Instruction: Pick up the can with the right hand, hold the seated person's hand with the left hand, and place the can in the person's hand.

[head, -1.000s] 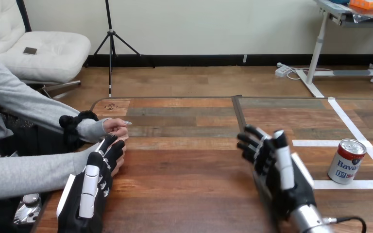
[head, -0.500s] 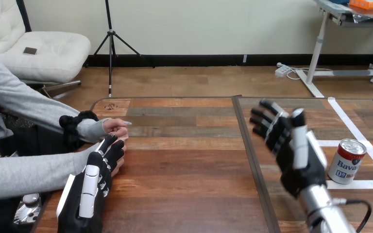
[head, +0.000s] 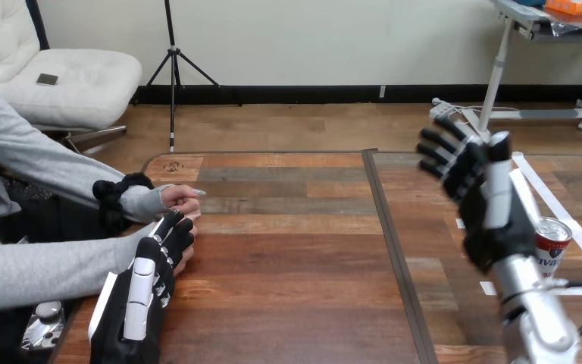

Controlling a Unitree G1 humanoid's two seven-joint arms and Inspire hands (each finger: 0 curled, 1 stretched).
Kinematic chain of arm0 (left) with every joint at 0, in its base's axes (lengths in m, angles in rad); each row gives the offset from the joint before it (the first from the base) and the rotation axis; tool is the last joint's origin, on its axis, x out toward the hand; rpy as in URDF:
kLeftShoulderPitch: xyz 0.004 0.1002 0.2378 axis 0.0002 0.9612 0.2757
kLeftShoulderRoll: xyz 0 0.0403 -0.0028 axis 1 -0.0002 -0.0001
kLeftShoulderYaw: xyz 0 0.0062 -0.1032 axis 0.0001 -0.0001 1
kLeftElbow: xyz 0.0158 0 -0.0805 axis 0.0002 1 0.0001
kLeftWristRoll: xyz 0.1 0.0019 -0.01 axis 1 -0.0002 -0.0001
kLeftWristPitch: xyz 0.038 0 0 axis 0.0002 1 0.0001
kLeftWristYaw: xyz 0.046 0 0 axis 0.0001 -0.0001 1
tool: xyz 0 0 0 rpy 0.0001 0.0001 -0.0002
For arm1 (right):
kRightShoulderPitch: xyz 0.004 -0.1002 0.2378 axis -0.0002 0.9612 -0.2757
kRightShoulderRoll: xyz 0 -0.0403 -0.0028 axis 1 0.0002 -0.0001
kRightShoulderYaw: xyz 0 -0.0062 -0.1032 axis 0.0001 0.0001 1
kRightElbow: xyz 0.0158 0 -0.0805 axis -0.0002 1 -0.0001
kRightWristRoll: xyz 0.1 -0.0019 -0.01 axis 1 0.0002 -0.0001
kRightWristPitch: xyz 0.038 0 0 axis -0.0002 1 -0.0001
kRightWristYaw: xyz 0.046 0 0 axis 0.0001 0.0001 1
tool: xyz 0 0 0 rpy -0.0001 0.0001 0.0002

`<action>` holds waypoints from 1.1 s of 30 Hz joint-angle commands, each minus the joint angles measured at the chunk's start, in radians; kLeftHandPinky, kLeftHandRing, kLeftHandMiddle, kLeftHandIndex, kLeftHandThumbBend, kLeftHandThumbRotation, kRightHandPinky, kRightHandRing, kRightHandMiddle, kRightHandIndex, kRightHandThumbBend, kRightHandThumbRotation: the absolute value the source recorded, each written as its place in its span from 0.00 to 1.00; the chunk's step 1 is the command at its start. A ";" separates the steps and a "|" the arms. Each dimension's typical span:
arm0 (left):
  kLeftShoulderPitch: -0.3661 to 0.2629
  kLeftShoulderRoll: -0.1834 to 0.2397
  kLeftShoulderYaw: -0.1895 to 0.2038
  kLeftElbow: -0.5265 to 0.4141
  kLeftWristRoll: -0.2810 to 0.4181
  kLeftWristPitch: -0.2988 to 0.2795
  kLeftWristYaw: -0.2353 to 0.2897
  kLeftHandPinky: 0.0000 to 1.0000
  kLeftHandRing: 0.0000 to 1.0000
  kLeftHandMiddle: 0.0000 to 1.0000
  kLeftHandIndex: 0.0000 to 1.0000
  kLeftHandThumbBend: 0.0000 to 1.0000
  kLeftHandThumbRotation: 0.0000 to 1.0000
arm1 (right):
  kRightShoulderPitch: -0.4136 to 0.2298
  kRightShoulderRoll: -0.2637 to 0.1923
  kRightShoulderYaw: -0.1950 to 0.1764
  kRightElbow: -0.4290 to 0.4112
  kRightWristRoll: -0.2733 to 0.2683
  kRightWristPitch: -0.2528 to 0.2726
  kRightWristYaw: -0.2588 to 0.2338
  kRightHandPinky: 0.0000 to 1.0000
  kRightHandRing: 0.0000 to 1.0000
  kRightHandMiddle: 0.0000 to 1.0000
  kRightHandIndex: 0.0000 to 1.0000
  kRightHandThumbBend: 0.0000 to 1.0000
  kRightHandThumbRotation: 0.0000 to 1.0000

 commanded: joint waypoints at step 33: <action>-0.037 0.007 -0.011 -0.056 0.007 -0.003 0.013 0.98 0.93 0.90 0.91 0.59 1.00 | -0.203 -0.181 -0.104 0.101 0.014 -0.028 -0.034 0.80 0.83 0.82 0.84 0.83 1.00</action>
